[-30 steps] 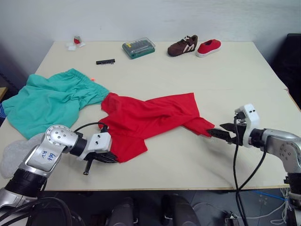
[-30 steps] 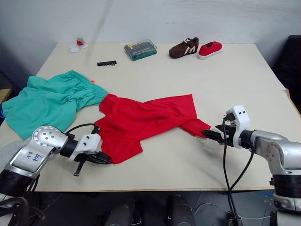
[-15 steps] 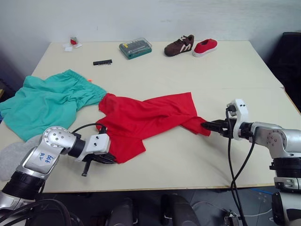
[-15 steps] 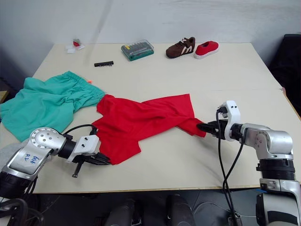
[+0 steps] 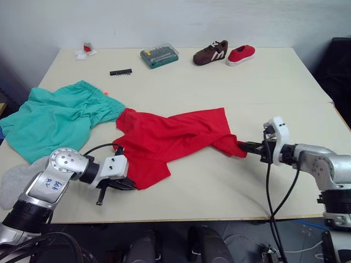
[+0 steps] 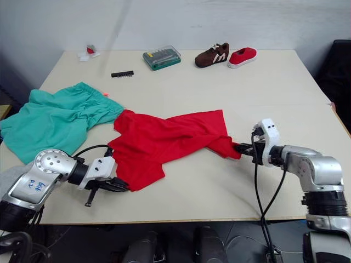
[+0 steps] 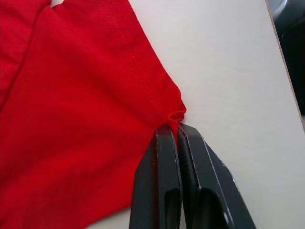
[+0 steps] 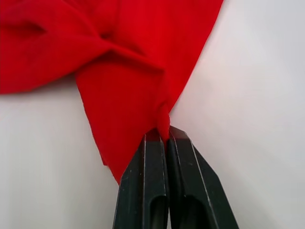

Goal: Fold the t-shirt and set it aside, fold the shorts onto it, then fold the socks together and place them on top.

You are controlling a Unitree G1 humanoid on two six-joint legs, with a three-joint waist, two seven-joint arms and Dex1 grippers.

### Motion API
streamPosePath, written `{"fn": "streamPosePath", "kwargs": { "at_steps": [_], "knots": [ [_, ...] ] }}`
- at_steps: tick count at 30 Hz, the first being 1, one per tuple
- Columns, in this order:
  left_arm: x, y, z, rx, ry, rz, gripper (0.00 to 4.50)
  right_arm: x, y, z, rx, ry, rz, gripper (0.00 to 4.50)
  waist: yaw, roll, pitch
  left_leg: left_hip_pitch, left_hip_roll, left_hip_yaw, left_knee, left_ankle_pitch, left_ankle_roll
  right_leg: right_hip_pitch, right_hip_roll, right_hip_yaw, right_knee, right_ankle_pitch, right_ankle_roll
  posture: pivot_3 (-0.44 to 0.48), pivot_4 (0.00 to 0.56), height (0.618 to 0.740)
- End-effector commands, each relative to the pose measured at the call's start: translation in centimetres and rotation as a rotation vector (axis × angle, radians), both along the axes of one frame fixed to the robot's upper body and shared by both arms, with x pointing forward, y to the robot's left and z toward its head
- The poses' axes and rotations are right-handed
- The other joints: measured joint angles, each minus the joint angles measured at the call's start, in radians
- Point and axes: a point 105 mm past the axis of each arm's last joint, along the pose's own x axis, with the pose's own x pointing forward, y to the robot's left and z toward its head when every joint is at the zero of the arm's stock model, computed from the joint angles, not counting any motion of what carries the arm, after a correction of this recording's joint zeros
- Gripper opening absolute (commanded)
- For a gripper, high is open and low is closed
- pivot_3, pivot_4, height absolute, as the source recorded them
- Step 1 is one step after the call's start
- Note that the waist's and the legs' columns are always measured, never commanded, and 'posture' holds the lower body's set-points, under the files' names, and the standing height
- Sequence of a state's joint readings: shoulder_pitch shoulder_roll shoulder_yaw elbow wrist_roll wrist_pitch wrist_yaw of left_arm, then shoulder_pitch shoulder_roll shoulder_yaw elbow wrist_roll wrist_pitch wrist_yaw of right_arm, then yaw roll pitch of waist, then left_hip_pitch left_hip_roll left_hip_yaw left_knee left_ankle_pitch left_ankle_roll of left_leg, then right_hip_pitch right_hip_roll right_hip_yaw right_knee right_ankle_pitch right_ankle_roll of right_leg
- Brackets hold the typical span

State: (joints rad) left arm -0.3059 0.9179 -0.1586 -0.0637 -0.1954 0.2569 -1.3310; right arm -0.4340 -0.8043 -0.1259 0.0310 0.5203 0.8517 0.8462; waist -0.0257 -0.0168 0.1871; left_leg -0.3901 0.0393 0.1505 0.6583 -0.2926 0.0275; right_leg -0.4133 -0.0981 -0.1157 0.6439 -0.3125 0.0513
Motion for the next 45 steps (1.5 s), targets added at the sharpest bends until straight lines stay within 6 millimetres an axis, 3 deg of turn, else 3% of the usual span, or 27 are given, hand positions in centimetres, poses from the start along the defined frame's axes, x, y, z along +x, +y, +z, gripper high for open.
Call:
{"fn": "streamPosePath", "kwargs": {
  "at_steps": [1,4,7,11,16,26,30,33,38,45],
  "knots": [
    [-0.1,1.4,0.7,0.011,0.019,0.033,0.00,-2.2,0.2,3.8,-0.189,-0.232,0.189,0.04,0.000,0.000,0.000,0.000,0.000,0.000,-0.001,0.000,0.000,0.000,0.000,0.000,0.000,0.000,0.000,0.000,0.150,0.740],
    [-0.4,2.0,1.0,0.008,0.040,0.041,0.00,-4.4,-0.1,3.2,-0.438,-0.325,0.358,0.04,0.000,0.000,0.000,0.000,0.000,0.000,-0.003,0.000,-0.001,0.000,0.001,-0.001,-0.002,0.000,0.001,0.000,0.150,0.740],
    [-1.1,2.5,1.2,0.002,0.088,0.045,0.00,-6.5,0.1,2.0,-0.559,-0.391,0.510,0.04,-0.001,0.000,0.000,0.001,0.000,0.001,-0.004,0.000,-0.001,0.000,0.001,0.000,-0.003,-0.001,0.001,0.000,0.150,0.740],
    [-3.7,3.8,1.6,0.030,0.244,0.037,0.00,-10.0,0.7,-0.7,-0.733,-0.471,0.756,0.04,-0.001,-0.001,0.000,0.001,0.000,0.001,-0.004,0.001,-0.002,0.000,0.002,0.000,-0.002,-0.001,0.002,0.000,0.150,0.740],
    [-5.9,4.5,1.4,0.059,0.330,0.031,0.00,-9.3,0.8,-2.0,-0.860,-0.645,0.702,0.04,-0.001,-0.001,0.001,0.004,0.000,0.003,-0.004,0.001,-0.003,0.001,0.002,0.003,-0.002,-0.001,0.002,0.000,0.150,0.740],
    [-4.3,2.7,1.7,-0.011,0.240,0.046,0.00,-9.5,0.6,-3.6,-0.786,-0.579,0.655,0.04,0.013,-0.001,0.001,0.003,-0.001,0.001,-0.004,0.001,-0.004,0.001,0.002,0.003,-0.001,-0.002,0.001,0.000,0.150,0.740],
    [-4.0,2.5,1.9,-0.013,0.221,0.042,0.00,-12.3,1.4,-3.7,-0.589,-0.422,0.693,0.04,0.021,-0.001,0.001,0.004,-0.001,0.001,-0.004,0.001,-0.003,0.000,0.002,0.003,0.000,-0.002,0.000,0.000,0.150,0.740],
    [-3.9,2.4,1.9,-0.016,0.215,0.041,0.00,-12.2,1.2,-3.2,-0.558,-0.379,0.640,0.66,0.021,-0.001,0.001,0.004,0.000,0.001,-0.003,0.001,-0.003,0.001,0.002,0.003,0.000,-0.002,0.000,0.000,0.150,0.740],
    [-4.2,2.4,1.6,-0.013,0.227,0.038,0.00,-12.9,1.8,-1.8,-0.437,-0.311,0.582,2.38,0.025,-0.001,0.001,0.004,0.000,0.000,-0.002,0.000,-0.002,0.002,0.001,0.003,0.000,-0.002,0.000,0.000,0.150,0.740],
    [-4.8,2.7,1.4,-0.007,0.242,0.042,0.00,-13.5,1.7,-2.3,-0.397,-0.193,0.546,2.38,0.025,-0.001,0.001,0.003,0.000,0.000,-0.003,0.000,-0.002,0.002,0.001,0.002,0.000,-0.002,0.000,0.000,0.150,0.740]
  ]
}}
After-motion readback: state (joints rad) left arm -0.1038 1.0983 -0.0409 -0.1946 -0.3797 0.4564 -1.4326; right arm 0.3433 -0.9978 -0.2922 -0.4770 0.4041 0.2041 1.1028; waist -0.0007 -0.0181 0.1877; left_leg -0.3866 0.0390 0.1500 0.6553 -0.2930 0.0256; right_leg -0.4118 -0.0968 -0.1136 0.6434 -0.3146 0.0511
